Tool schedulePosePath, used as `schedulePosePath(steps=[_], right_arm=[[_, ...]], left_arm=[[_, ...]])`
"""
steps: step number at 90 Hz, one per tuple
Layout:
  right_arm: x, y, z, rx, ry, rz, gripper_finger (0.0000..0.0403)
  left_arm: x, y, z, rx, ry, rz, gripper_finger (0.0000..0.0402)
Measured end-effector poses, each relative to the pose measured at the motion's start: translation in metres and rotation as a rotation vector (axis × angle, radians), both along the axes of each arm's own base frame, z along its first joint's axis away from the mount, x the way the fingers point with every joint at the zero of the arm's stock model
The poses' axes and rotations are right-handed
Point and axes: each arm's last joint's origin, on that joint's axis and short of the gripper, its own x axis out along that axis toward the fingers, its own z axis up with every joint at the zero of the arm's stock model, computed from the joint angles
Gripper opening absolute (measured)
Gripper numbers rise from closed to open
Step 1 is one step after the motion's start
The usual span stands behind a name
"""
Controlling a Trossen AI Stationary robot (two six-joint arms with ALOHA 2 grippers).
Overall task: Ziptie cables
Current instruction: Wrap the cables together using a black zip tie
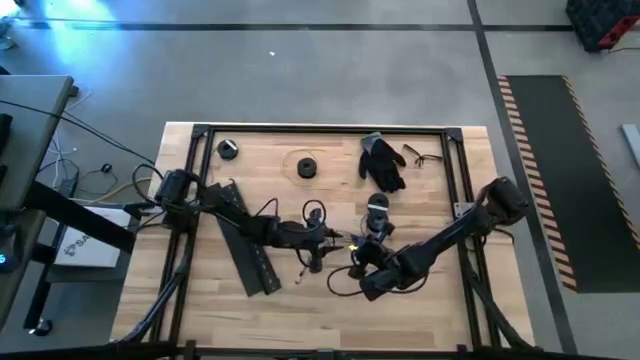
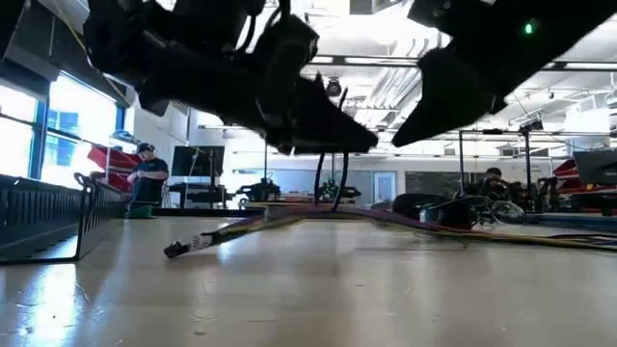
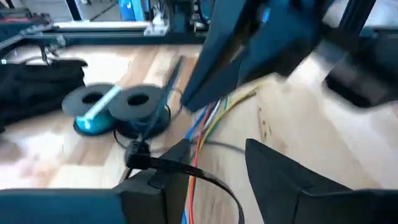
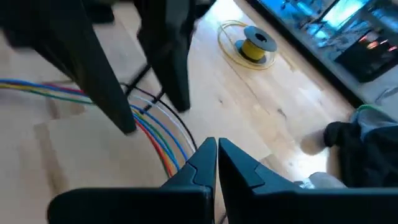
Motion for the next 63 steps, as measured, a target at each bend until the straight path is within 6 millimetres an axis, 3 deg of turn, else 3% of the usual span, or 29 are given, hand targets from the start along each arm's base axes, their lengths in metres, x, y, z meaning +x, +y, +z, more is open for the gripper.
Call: schedulePosePath(steps=[9,20,39,63], right_arm=[[0.002,0.003,0.006,0.096,0.005,0.062,0.0027],[0.008,0.005,0.009,0.209,-0.034,0.085,0.0087],[0.015,0.004,0.011,0.214,-0.191,-0.022,0.0177],[0.025,-0.014,0.013,0.215,-0.264,-0.118,0.0197]], left_arm=[[0.002,-0.004,-0.015,0.012,0.027,0.004,0.0099],[0.009,-0.009,-0.026,0.032,0.035,-0.004,0.0076],[0.018,-0.016,-0.043,0.072,0.062,0.018,0.0046],[0.019,-0.020,-0.049,0.085,0.073,0.003,0.0029]])
